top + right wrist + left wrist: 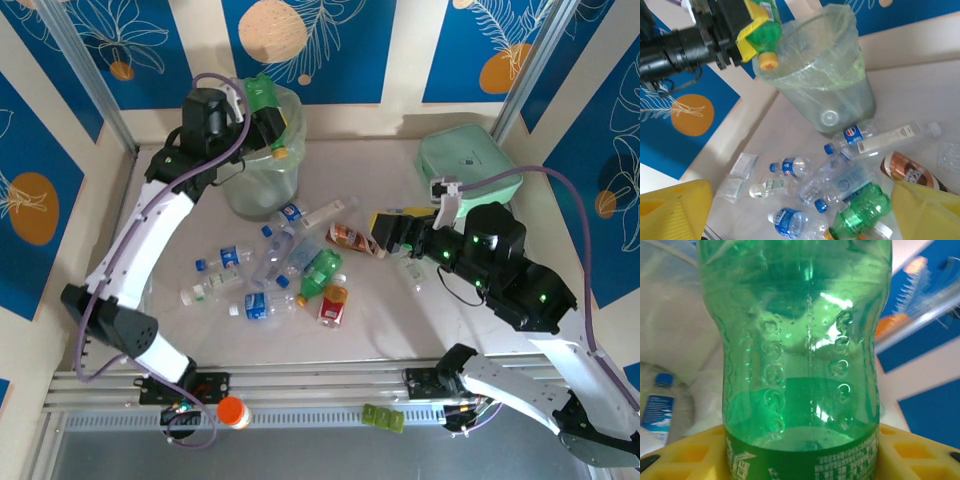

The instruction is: Put the plastic bottles in the bin

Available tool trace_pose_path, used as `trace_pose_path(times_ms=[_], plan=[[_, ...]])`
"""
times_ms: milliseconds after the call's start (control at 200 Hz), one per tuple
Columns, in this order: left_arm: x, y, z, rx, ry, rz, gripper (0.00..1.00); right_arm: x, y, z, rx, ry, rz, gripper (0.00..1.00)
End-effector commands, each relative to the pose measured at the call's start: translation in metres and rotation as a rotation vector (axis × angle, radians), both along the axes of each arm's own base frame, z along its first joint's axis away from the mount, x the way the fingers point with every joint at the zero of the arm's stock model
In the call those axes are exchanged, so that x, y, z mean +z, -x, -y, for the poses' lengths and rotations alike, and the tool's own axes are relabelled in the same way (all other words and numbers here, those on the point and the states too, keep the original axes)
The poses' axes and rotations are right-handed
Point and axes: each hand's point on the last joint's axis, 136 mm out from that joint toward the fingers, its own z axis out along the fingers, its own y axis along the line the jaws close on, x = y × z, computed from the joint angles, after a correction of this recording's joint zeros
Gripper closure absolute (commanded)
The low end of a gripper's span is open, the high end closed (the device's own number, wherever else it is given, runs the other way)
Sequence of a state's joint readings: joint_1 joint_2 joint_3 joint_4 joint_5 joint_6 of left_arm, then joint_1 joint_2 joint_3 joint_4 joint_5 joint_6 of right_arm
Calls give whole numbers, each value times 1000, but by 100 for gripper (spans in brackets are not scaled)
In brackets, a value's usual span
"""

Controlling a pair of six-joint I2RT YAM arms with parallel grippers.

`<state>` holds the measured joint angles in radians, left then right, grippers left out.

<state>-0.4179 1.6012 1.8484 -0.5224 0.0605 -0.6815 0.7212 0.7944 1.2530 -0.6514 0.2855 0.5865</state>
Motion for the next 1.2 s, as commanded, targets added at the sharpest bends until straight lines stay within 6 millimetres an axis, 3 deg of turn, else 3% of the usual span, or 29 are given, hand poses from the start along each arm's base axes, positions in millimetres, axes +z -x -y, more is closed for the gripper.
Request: trace_pose_path(times_ms=[0, 210, 485, 800, 1070, 1195], plan=[[-3, -26, -38, 208, -56, -30, 64, -5, 0, 10, -33, 33, -11, 8], [-28, -73, -61, 342, -38, -131, 65, -15, -1, 14, -52, 56, -50, 8], [-89, -111, -58, 399, 10, -301, 66, -25, -10, 10, -67, 70, -106, 8], [-152, -134, -60, 441, 67, -444, 59, -42, -19, 0, -55, 86, -168, 8], [-184, -143, -54, 396, 86, -511, 39, -45, -22, -7, -39, 67, -179, 8], [-180, -139, -57, 396, 71, -508, 33, -43, -22, -7, -40, 68, -177, 8]])
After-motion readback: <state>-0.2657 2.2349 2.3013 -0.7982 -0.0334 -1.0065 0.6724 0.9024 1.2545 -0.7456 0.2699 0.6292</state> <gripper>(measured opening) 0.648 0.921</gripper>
